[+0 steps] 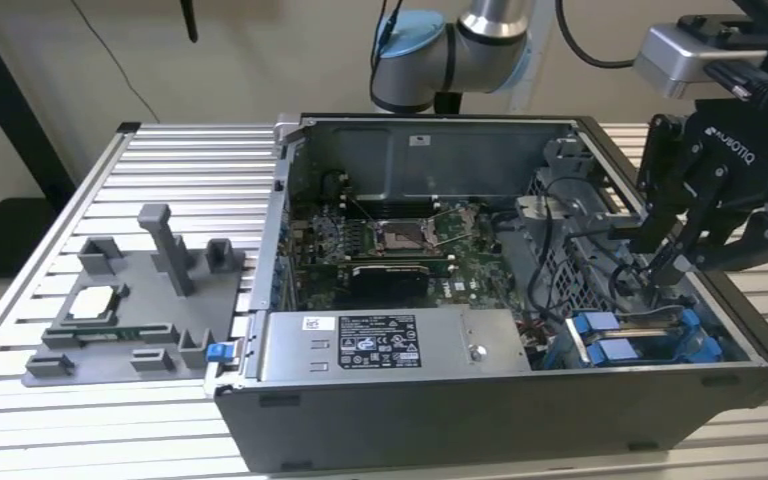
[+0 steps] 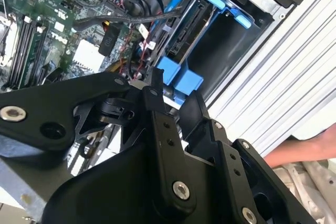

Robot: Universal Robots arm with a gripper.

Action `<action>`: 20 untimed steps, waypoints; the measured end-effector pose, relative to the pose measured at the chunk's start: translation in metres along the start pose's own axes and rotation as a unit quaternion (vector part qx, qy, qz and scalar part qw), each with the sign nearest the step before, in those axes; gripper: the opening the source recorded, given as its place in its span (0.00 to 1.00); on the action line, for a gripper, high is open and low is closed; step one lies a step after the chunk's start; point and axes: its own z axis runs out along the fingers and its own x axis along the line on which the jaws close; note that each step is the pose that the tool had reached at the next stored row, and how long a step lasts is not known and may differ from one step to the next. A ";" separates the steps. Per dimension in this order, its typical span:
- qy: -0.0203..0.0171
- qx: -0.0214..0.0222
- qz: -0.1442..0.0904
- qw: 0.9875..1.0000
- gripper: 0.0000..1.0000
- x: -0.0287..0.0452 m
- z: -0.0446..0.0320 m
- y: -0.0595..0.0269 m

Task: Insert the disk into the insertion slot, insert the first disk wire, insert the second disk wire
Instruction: 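Insert the first disk wire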

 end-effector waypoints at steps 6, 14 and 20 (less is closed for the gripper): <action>0.000 0.000 0.000 1.000 1.00 -0.0129 0.0002 0.0003; 0.000 0.000 0.000 1.000 1.00 -0.0346 0.0007 0.0007; 0.000 0.000 0.000 1.000 1.00 -0.0483 0.0011 0.0010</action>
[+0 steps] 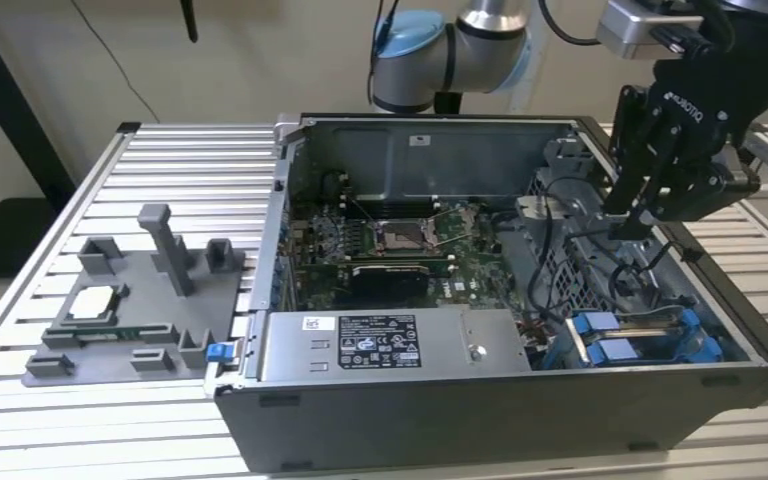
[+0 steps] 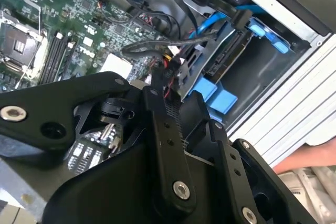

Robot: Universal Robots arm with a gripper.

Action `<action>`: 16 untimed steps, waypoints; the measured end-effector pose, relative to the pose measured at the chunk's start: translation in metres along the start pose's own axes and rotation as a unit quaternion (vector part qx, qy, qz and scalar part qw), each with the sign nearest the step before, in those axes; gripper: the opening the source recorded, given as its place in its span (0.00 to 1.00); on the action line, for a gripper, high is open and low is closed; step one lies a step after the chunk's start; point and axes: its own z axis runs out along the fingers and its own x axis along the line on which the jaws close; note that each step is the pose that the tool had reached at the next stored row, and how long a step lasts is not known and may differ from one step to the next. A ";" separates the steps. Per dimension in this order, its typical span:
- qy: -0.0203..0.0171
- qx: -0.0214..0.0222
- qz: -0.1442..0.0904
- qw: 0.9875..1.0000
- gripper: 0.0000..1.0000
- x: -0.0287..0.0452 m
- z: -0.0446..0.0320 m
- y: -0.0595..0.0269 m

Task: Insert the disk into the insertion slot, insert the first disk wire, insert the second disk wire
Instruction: 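Insert the first disk wire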

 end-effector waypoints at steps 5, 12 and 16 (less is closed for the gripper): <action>0.000 0.000 0.000 1.000 1.00 -0.0085 0.0002 0.0002; 0.000 0.000 0.000 1.000 1.00 -0.0095 0.0001 -0.0018; 0.000 0.000 0.000 1.000 1.00 0.0003 0.0001 -0.0021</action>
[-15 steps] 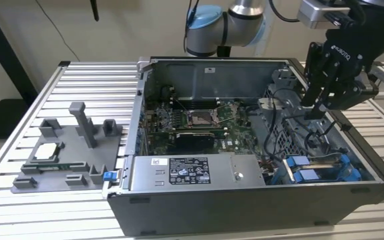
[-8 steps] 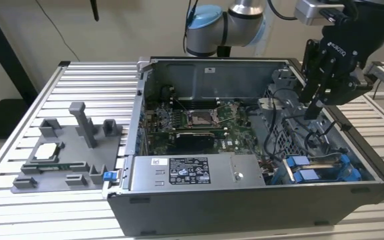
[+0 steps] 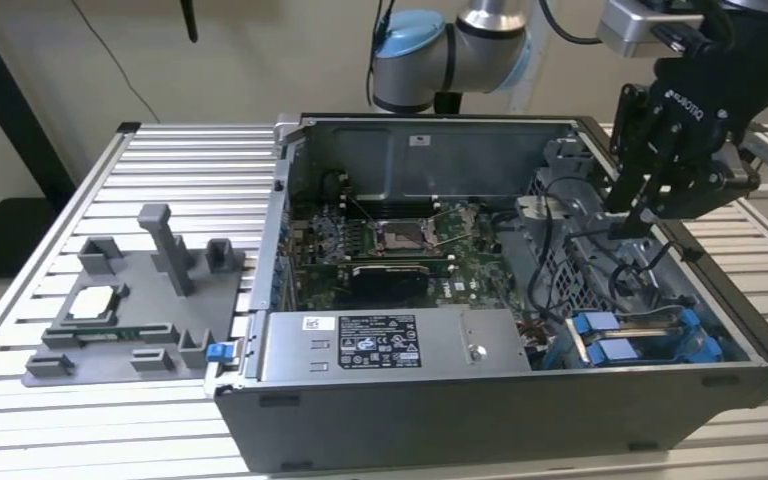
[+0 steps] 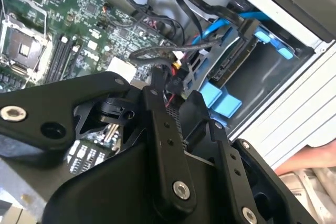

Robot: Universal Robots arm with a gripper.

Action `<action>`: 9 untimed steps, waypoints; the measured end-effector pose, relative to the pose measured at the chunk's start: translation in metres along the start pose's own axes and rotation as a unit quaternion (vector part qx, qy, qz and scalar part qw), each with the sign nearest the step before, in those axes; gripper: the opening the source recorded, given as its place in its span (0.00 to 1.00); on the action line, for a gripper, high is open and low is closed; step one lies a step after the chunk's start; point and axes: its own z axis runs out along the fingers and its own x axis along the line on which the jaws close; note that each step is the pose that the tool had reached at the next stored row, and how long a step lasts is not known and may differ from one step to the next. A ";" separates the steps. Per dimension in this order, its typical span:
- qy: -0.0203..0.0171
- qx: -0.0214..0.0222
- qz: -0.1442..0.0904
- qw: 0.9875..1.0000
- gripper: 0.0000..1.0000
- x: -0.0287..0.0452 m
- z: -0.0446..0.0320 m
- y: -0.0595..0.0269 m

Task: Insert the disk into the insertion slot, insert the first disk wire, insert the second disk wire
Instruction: 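Insert the first disk wire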

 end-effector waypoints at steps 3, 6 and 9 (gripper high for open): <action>0.000 0.000 0.000 1.000 1.00 0.0044 0.0004 -0.0001; 0.000 0.000 0.000 1.000 1.00 0.0074 0.0006 -0.0002; 0.000 0.000 0.000 1.000 1.00 0.0076 0.0006 -0.0002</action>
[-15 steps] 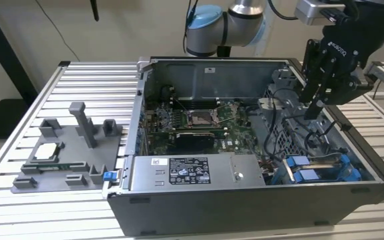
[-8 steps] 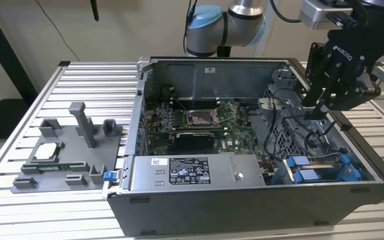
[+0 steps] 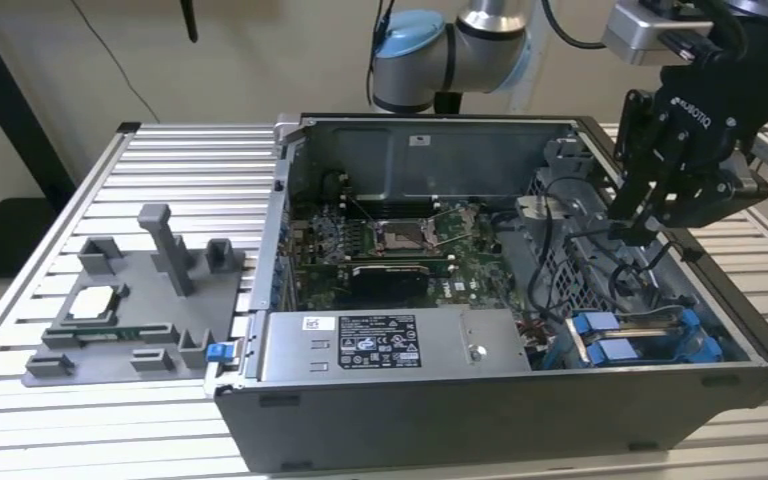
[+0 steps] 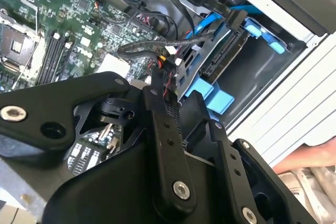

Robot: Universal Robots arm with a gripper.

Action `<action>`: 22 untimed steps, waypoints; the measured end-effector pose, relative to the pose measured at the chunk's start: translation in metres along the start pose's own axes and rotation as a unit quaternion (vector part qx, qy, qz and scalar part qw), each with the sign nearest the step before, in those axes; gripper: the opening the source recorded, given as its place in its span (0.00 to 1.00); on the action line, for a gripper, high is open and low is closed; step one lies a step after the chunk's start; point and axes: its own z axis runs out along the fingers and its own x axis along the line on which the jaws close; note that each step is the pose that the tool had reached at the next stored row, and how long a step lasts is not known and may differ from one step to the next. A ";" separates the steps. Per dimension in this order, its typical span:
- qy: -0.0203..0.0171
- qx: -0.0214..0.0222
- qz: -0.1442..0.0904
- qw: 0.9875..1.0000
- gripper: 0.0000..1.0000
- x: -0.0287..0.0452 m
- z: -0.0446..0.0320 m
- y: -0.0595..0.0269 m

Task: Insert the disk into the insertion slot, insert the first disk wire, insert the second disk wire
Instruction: 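Insert the first disk wire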

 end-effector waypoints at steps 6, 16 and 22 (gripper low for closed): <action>0.000 0.000 0.000 1.000 1.00 0.0000 0.0010 0.0000; -0.007 0.001 0.000 1.000 1.00 -0.0002 0.0045 -0.0002; -0.011 0.001 -0.001 1.000 1.00 -0.0014 0.0068 -0.0019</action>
